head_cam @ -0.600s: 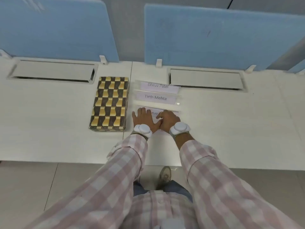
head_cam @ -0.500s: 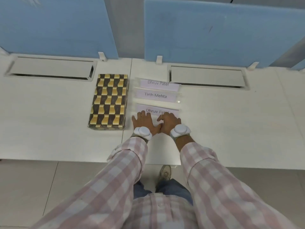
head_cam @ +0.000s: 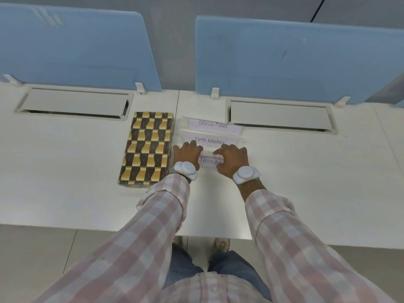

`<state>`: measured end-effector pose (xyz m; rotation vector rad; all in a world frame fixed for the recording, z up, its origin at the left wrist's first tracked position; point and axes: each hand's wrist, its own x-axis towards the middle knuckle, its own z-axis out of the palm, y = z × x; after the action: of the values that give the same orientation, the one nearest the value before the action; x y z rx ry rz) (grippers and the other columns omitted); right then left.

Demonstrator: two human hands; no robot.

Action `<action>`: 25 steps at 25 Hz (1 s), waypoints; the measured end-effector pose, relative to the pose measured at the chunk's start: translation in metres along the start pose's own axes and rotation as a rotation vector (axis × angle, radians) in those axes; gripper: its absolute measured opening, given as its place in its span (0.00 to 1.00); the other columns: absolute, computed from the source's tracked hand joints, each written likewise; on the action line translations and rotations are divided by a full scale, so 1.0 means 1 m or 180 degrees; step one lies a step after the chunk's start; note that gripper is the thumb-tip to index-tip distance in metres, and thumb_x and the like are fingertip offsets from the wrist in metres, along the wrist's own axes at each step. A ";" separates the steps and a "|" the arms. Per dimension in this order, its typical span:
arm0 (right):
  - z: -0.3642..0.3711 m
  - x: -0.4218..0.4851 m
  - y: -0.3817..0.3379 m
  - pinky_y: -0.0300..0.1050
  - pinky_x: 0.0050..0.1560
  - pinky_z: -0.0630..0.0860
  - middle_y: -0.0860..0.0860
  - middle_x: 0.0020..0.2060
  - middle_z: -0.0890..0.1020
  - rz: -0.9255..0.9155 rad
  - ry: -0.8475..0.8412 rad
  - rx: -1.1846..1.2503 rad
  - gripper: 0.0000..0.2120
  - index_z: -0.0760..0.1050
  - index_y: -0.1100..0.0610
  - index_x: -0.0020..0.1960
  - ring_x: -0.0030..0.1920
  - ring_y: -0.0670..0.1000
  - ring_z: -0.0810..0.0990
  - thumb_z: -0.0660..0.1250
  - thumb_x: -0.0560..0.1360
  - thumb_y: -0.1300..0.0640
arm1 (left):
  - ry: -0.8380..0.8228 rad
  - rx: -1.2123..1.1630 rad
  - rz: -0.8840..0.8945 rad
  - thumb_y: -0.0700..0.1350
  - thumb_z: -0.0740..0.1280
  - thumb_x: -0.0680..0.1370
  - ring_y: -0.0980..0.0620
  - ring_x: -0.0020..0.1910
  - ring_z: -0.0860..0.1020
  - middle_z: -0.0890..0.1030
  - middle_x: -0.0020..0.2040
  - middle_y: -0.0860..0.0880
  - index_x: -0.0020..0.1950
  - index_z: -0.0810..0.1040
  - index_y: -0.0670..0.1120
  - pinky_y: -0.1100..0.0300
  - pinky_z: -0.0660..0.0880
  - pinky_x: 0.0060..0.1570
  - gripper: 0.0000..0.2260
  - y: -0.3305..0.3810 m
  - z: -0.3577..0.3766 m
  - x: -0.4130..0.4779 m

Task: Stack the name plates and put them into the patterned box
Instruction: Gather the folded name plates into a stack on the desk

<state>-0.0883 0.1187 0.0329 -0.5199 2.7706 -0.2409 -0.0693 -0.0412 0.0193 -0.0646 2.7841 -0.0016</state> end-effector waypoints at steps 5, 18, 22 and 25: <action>0.030 0.024 0.002 0.57 0.65 0.68 0.49 0.65 0.75 0.0088 -0.0721 -0.0002 0.29 0.69 0.48 0.70 0.66 0.54 0.73 0.72 0.71 0.52 | -0.0629 -0.0094 -0.0030 0.46 0.74 0.71 0.44 0.68 0.70 0.71 0.67 0.46 0.71 0.69 0.50 0.37 0.64 0.67 0.29 -0.011 0.024 0.019; -0.015 0.073 0.023 0.56 0.60 0.63 0.47 0.62 0.77 -0.0218 -0.0146 -0.0608 0.34 0.71 0.48 0.67 0.60 0.53 0.76 0.74 0.62 0.48 | 0.0056 0.0322 0.0585 0.56 0.77 0.62 0.46 0.52 0.81 0.83 0.53 0.50 0.62 0.74 0.50 0.48 0.68 0.58 0.30 -0.027 -0.033 0.078; -0.004 0.104 0.027 0.57 0.66 0.64 0.48 0.65 0.75 -0.0091 -0.0495 -0.0483 0.33 0.69 0.49 0.70 0.64 0.53 0.75 0.74 0.66 0.51 | -0.0243 -0.0015 0.0343 0.51 0.77 0.65 0.45 0.63 0.74 0.76 0.62 0.47 0.66 0.71 0.49 0.44 0.68 0.61 0.32 -0.026 -0.014 0.102; 0.019 0.109 0.033 0.53 0.64 0.71 0.51 0.63 0.77 0.0025 -0.0887 -0.0186 0.35 0.71 0.51 0.69 0.63 0.55 0.77 0.77 0.64 0.51 | -0.0562 -0.0097 0.0330 0.46 0.77 0.65 0.45 0.62 0.75 0.75 0.63 0.47 0.67 0.72 0.49 0.46 0.68 0.61 0.32 -0.023 0.008 0.109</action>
<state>-0.1891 0.1061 -0.0216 -0.5143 2.5138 -0.0786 -0.1677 -0.0693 -0.0261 0.0687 2.6077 0.0691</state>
